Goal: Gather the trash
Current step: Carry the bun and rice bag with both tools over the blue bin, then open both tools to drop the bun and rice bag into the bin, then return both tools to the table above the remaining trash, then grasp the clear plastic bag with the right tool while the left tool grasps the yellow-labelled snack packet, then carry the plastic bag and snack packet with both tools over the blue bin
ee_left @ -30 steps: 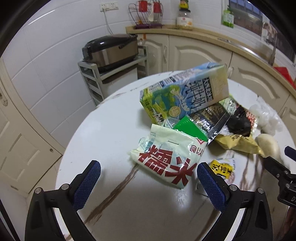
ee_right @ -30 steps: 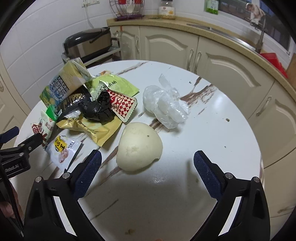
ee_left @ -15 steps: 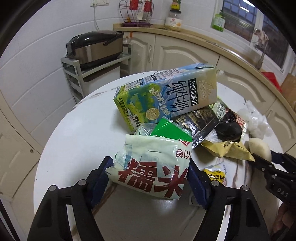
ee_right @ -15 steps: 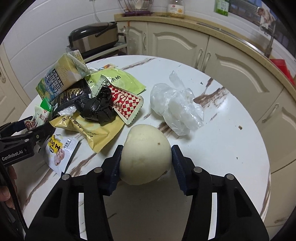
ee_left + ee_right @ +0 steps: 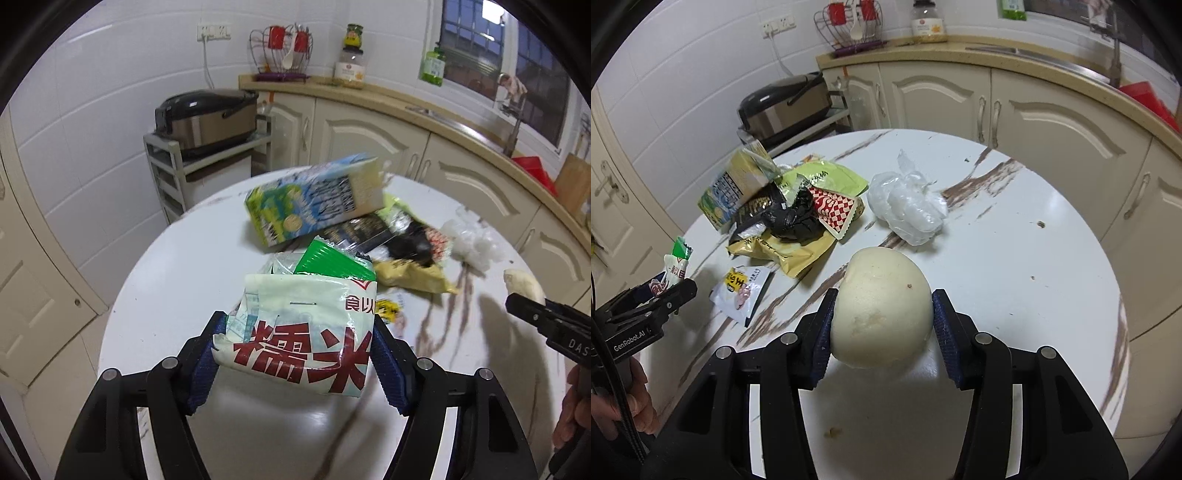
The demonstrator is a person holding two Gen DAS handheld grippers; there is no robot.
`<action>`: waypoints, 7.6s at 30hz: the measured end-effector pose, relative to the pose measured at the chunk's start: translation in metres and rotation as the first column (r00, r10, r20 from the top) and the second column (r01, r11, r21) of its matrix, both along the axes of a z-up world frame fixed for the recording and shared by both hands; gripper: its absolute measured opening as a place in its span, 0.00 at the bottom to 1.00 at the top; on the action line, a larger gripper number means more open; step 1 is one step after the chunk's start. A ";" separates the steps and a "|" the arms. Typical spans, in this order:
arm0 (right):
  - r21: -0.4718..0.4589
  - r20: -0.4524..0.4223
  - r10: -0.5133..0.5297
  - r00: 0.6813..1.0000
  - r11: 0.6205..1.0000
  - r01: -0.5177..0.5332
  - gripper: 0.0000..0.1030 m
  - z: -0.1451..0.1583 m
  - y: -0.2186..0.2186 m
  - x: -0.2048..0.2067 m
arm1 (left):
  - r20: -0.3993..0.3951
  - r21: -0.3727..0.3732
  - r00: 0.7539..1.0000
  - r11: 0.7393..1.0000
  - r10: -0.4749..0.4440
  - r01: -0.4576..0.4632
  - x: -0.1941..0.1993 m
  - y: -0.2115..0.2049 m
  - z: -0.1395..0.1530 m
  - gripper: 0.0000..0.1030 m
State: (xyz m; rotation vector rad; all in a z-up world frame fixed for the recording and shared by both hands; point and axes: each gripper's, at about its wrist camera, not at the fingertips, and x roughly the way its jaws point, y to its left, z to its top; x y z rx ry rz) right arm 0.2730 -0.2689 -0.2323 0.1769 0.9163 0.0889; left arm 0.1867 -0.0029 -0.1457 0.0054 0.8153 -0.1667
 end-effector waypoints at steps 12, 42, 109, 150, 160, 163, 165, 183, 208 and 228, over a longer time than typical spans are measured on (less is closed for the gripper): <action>0.082 0.132 -0.065 0.989 0.995 0.054 0.45 0.046 -0.054 -0.054 | 0.115 0.000 0.979 0.985 -0.171 0.172 -0.054 -0.094 0.038 0.67; 0.137 -0.027 -0.573 0.819 0.810 0.570 0.46 -0.041 -0.366 -0.175 | -0.127 -0.028 0.731 0.739 -0.671 0.673 0.009 -0.454 -0.061 0.67; 0.173 0.159 -0.407 0.900 0.909 0.380 1.00 0.084 -0.170 -0.119 | 0.167 0.052 0.962 0.977 -0.215 0.209 -0.104 -0.152 0.086 0.99; -0.121 0.092 -0.033 0.995 0.992 0.044 1.00 0.053 -0.010 0.009 | -0.038 0.016 0.999 0.999 0.035 -0.034 -0.037 -0.012 0.010 0.99; -0.144 -0.001 0.017 1.000 0.989 -0.017 0.99 0.013 -0.016 0.061 | -0.176 0.059 0.984 0.998 0.017 -0.006 0.047 -0.029 -0.029 0.99; -0.148 -0.026 0.026 0.999 0.988 -0.029 0.98 0.002 -0.018 0.075 | -0.183 0.083 0.983 0.997 0.020 -0.005 0.069 -0.034 -0.035 0.99; -0.151 -0.039 0.031 0.999 0.988 -0.037 0.97 -0.004 -0.019 0.082 | -0.181 0.082 0.983 0.997 0.017 -0.002 0.081 -0.039 -0.039 0.99; -0.091 -0.048 0.091 0.995 0.991 -0.095 0.37 -0.020 -0.022 0.086 | -0.115 -0.033 0.989 0.995 -0.093 0.090 0.071 -0.037 -0.044 0.31; 0.070 0.150 -0.196 0.969 0.980 0.187 0.37 0.056 -0.181 -0.072 | 0.079 -0.039 0.911 0.912 -0.405 0.408 -0.027 -0.187 0.038 0.30; 0.137 0.045 -0.516 0.855 0.851 0.507 0.37 -0.007 -0.350 -0.171 | -0.052 -0.047 0.752 0.753 -0.658 0.656 -0.003 -0.410 -0.009 0.29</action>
